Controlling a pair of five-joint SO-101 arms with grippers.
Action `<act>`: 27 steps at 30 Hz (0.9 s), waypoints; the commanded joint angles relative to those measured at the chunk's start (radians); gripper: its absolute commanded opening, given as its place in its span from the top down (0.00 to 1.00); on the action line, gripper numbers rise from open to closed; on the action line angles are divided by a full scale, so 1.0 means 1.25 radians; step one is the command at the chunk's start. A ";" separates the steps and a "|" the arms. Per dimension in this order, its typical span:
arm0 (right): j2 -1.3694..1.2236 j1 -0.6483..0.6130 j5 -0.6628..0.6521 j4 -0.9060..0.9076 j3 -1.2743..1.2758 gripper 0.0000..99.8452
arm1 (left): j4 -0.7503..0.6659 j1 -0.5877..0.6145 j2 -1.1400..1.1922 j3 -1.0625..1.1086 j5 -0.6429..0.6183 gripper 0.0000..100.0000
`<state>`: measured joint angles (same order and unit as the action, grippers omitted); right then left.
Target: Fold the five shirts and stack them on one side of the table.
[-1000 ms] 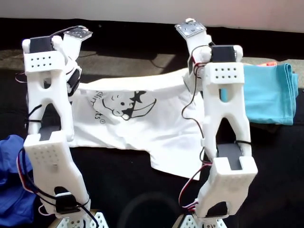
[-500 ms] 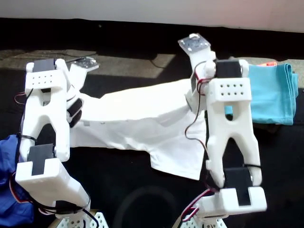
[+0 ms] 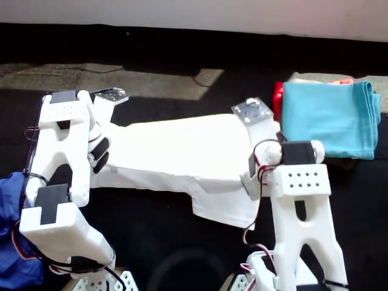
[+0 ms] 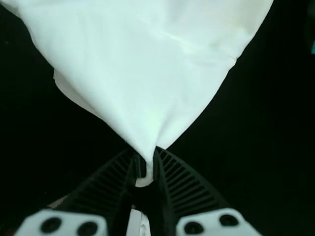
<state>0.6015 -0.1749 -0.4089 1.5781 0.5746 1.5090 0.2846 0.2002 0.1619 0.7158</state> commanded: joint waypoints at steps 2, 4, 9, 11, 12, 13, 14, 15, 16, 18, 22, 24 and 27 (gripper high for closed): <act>0.089 0.010 -0.023 0.014 0.075 0.99 | 0.012 0.012 -0.037 0.018 0.023 0.99; 0.117 0.010 -0.023 0.008 0.123 0.99 | -0.020 0.007 -0.039 0.047 0.023 0.99; 0.155 0.010 -0.049 -0.093 0.276 0.99 | -0.096 0.010 -0.039 0.102 0.022 0.99; 0.155 0.012 -0.049 -0.137 0.322 0.99 | -0.108 0.010 -0.039 0.116 0.022 0.99; 0.154 0.012 -0.050 -0.154 0.341 0.99 | -0.112 0.010 -0.039 0.120 0.022 0.99; 0.153 0.012 -0.050 -0.169 0.357 0.99 | -0.118 0.010 -0.037 0.125 0.022 0.99; 0.153 0.012 -0.050 -0.184 0.369 0.99 | -0.125 0.009 -0.037 0.128 0.022 0.99; 0.153 0.012 -0.050 -0.195 0.380 0.99 | -0.135 0.009 -0.037 0.132 0.022 0.99; 0.153 0.012 -0.050 -0.206 0.387 0.99 | -0.142 0.009 -0.037 0.136 0.022 0.99; 0.153 0.012 -0.050 -0.220 0.390 0.99 | -0.151 0.010 -0.037 0.137 0.020 0.99; 0.160 0.012 -0.048 -0.213 0.373 0.94 | -0.146 0.014 -0.047 0.128 0.017 0.94; 0.160 0.009 -0.050 -0.186 0.348 0.87 | -0.145 0.015 -0.047 0.120 0.017 0.87; 0.160 0.007 -0.050 -0.127 0.271 0.81 | -0.108 0.039 -0.047 0.071 0.021 0.81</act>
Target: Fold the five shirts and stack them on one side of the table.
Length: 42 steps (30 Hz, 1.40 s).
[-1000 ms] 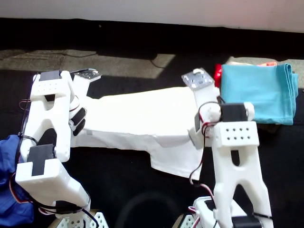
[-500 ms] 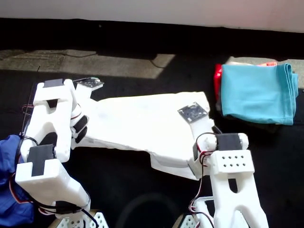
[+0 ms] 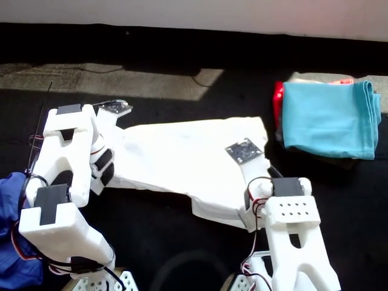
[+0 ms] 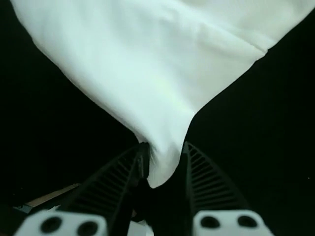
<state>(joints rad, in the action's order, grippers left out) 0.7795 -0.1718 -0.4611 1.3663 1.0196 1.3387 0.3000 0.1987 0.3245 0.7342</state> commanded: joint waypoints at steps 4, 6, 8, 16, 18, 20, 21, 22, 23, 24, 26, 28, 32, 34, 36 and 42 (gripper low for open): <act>0.018 0.007 -0.004 0.112 -0.239 0.82 | 0.131 0.074 -0.046 -0.226 0.006 0.81; 0.014 0.008 -0.002 0.099 -0.303 0.82 | 0.169 0.088 -0.042 -0.322 0.006 0.81; 0.006 0.008 0.027 0.028 -0.339 0.83 | 0.187 0.088 -0.036 -0.398 0.002 0.81; -0.279 -0.014 0.136 -0.203 -0.423 0.97 | 0.119 -0.028 -0.029 -0.430 -0.076 0.99; -0.386 -0.018 0.139 -0.236 -0.476 0.97 | 0.074 -0.066 0.003 -0.420 -0.113 0.99; -0.487 -0.019 0.155 -0.273 -0.533 0.97 | 0.022 -0.090 0.062 -0.422 -0.150 0.99; -0.537 -0.019 0.166 -0.288 -0.566 0.97 | -0.002 -0.096 0.099 -0.423 -0.162 0.99; -0.582 -0.019 0.174 -0.296 -0.600 0.97 | -0.025 -0.099 0.133 -0.424 -0.169 0.99; -0.629 -0.019 0.177 -0.300 -0.635 0.97 | -0.044 -0.100 0.172 -0.433 -0.179 0.99; -0.673 -0.019 0.177 -0.301 -0.667 0.97 | -0.056 -0.096 0.209 -0.449 -0.190 0.99; -0.756 -0.019 0.177 -0.300 -0.731 0.97 | -0.063 -0.084 0.280 -0.501 -0.216 0.99; -0.834 -0.018 0.177 -0.301 -0.781 0.97 | -0.061 -0.067 0.348 -0.579 -0.236 0.99; -0.973 -0.003 0.173 -0.303 -0.884 0.97 | -0.061 -0.029 0.468 -0.751 -0.270 0.99; -1.032 0.015 0.174 -0.303 -0.943 0.97 | -0.060 -0.010 0.525 -0.827 -0.270 0.99; -1.080 0.044 0.176 -0.298 -1.000 0.97 | -0.058 0.009 0.575 -0.895 -0.277 0.99; -1.134 0.094 0.176 -0.252 -1.088 0.97 | 0.087 0.025 0.651 -1.114 -0.331 0.99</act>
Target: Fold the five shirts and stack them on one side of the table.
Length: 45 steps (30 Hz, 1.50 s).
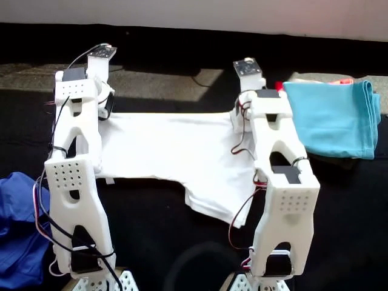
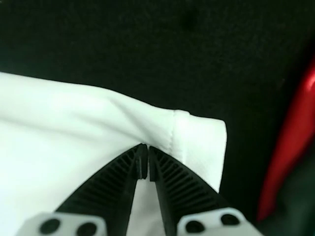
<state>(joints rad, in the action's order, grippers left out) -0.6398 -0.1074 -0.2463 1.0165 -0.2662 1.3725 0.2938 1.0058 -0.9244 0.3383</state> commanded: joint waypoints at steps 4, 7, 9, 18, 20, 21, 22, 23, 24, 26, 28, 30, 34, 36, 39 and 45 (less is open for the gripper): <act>0.006 0.039 0.004 0.096 -0.115 0.99 | 0.156 0.020 0.013 -0.250 -0.015 0.99; 0.006 0.030 0.005 0.147 -0.176 0.99 | 0.221 0.018 0.012 -0.338 -0.015 0.99; 0.006 0.019 0.005 0.187 -0.222 0.99 | 0.252 0.019 0.014 -0.384 -0.015 0.99; 0.006 -0.029 0.005 0.328 -0.373 0.99 | 0.123 0.019 0.082 -0.323 -0.014 0.99; -0.001 -0.050 0.005 0.322 -0.364 0.99 | 0.091 0.018 0.121 -0.320 -0.015 0.99; -0.003 -0.057 0.005 0.320 -0.355 0.99 | 0.081 0.020 0.141 -0.323 -0.015 0.99; -0.006 -0.061 0.005 0.304 -0.342 0.99 | 0.076 0.024 0.155 -0.325 -0.015 0.99; -0.008 -0.061 0.005 0.280 -0.320 0.99 | 0.075 0.026 0.169 -0.325 -0.015 0.99; -0.013 -0.060 0.005 0.255 -0.299 0.99 | 0.076 0.033 0.175 -0.325 -0.015 0.99; -0.025 -0.041 0.005 0.204 -0.262 0.99 | 0.077 0.044 0.175 -0.325 -0.015 0.99; -0.041 -0.012 0.005 0.160 -0.233 0.99 | 0.075 0.058 0.174 -0.326 -0.015 0.99; -0.060 0.025 0.005 0.134 -0.219 0.99 | 0.076 0.074 0.174 -0.338 -0.015 0.99; -0.061 0.071 0.005 0.139 -0.222 0.99 | 0.085 0.096 0.174 -0.381 -0.015 0.99; -0.028 0.072 0.005 0.161 -0.222 0.99 | 0.128 0.095 0.172 -0.429 -0.015 0.99; 0.048 0.057 0.005 0.188 -0.222 0.99 | 0.218 0.080 0.164 -0.528 -0.016 0.99; 0.246 0.006 0.005 0.256 -0.213 0.99 | 0.317 0.064 0.077 -0.557 -0.017 0.99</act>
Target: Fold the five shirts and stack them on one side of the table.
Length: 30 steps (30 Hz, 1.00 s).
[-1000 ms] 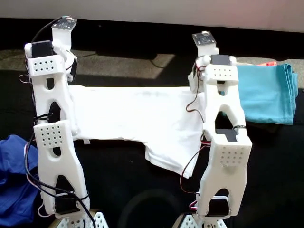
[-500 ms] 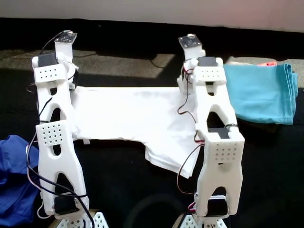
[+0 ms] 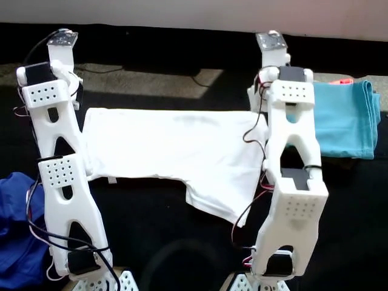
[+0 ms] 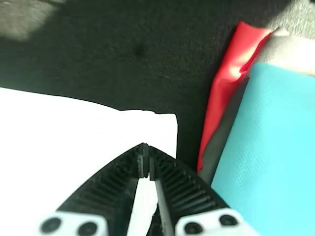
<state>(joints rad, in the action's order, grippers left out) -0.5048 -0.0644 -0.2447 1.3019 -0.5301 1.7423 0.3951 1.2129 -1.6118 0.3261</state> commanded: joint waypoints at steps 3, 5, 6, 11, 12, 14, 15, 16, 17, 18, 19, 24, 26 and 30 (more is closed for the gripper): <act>0.219 -0.052 0.004 0.068 -0.002 0.99 | 0.025 -0.012 -0.175 0.056 -0.031 0.99; 0.250 -0.061 0.004 0.087 -0.001 0.99 | 0.026 -0.006 -0.253 0.122 -0.063 0.99; 0.258 -0.061 0.004 0.094 -0.001 0.99 | 0.026 -0.003 -0.299 0.170 -0.071 0.99; 0.287 -0.061 0.002 0.149 -0.001 0.99 | 0.023 -0.024 -0.562 0.506 -0.075 0.99; 0.289 -0.061 0.000 0.157 -0.001 0.99 | 0.022 -0.035 -0.614 0.587 -0.074 0.99; 0.293 -0.061 0.000 0.158 -0.001 0.99 | 0.020 -0.062 -0.702 0.747 -0.072 0.99; 0.294 -0.061 0.000 0.158 -0.001 0.99 | 0.009 -0.075 -0.735 0.827 -0.072 0.99; 0.295 -0.061 0.000 0.159 -0.001 0.99 | -0.025 -0.084 -0.768 0.910 -0.072 0.99; 0.296 -0.064 0.000 0.170 -0.007 0.99 | -0.069 -0.088 -0.798 0.999 -0.072 0.99; 0.296 -0.077 0.000 0.190 -0.009 0.99 | -0.125 -0.089 -0.825 1.082 -0.072 0.99; 0.296 -0.090 0.000 0.213 -0.009 0.99 | -0.188 -0.088 -0.852 1.168 -0.072 0.99; 0.298 -0.175 0.002 0.348 -0.009 0.99 | -0.450 -0.085 -0.981 1.541 -0.072 0.99; 0.299 -0.199 0.004 0.369 -0.009 0.99 | -0.546 -0.085 -1.017 1.652 -0.072 0.99; 0.364 -0.244 0.012 0.368 0.041 0.99 | -0.696 -0.089 -1.030 1.800 -0.072 0.99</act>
<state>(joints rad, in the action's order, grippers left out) -0.1580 -0.3253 -0.2447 1.7484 -0.5163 0.9966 0.3015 -0.0238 0.5301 0.2371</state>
